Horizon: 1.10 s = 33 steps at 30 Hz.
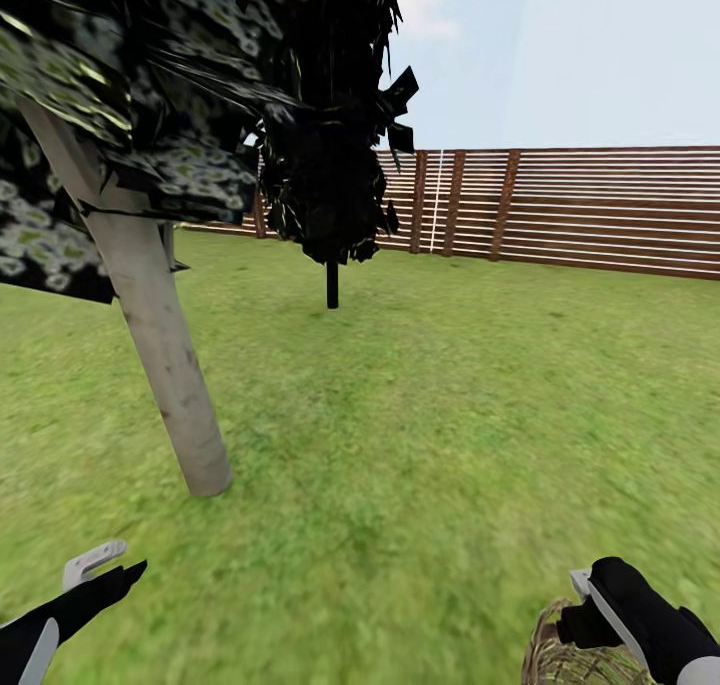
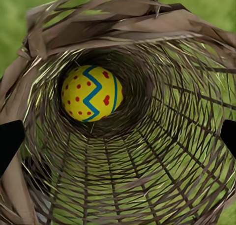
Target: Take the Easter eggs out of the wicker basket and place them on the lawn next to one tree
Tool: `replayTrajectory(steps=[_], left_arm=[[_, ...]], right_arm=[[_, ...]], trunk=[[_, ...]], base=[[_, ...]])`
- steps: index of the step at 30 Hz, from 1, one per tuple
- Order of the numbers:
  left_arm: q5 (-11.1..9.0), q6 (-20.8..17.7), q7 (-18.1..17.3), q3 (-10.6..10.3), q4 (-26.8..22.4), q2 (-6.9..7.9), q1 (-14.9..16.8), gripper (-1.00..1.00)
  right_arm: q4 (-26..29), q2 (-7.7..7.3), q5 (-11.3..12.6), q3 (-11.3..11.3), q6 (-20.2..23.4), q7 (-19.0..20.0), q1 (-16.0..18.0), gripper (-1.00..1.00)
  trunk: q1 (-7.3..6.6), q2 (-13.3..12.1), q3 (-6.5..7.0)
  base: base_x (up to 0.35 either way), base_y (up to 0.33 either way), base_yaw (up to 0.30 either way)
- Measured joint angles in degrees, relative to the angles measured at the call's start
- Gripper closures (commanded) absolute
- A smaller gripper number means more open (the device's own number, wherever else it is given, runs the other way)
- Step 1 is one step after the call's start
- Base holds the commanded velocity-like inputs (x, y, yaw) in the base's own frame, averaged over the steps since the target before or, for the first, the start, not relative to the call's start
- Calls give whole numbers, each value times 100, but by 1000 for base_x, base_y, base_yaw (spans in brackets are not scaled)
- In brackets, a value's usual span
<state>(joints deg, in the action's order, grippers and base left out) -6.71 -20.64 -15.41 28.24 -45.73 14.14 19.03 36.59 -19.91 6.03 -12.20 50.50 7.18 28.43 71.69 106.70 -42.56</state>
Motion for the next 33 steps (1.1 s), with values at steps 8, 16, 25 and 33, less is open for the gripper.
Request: replayTrajectory(steps=[8,16,25,33], left_arm=[[1,0,0,-1,0,-30,0,-100],[0,-5,-7,-1,3,-81,0,-100],[1,-3,0,-1,6,-131,0,-100],[-1,0,17,-1,6,-161,0,-100]], right_arm=[[0,-12,4,7,0,0,0,-100],[0,-29,9,9,-14,0,1,-100],[0,-30,9,9,-14,0,1,-100],[0,-30,9,3,-16,0,0,-100]], trunk=[[176,321,-144],[352,642,-287],[549,1003,-449],[725,1324,-592]], base=[[0,0,0],[0,0,0],[0,0,0],[0,0,0]])
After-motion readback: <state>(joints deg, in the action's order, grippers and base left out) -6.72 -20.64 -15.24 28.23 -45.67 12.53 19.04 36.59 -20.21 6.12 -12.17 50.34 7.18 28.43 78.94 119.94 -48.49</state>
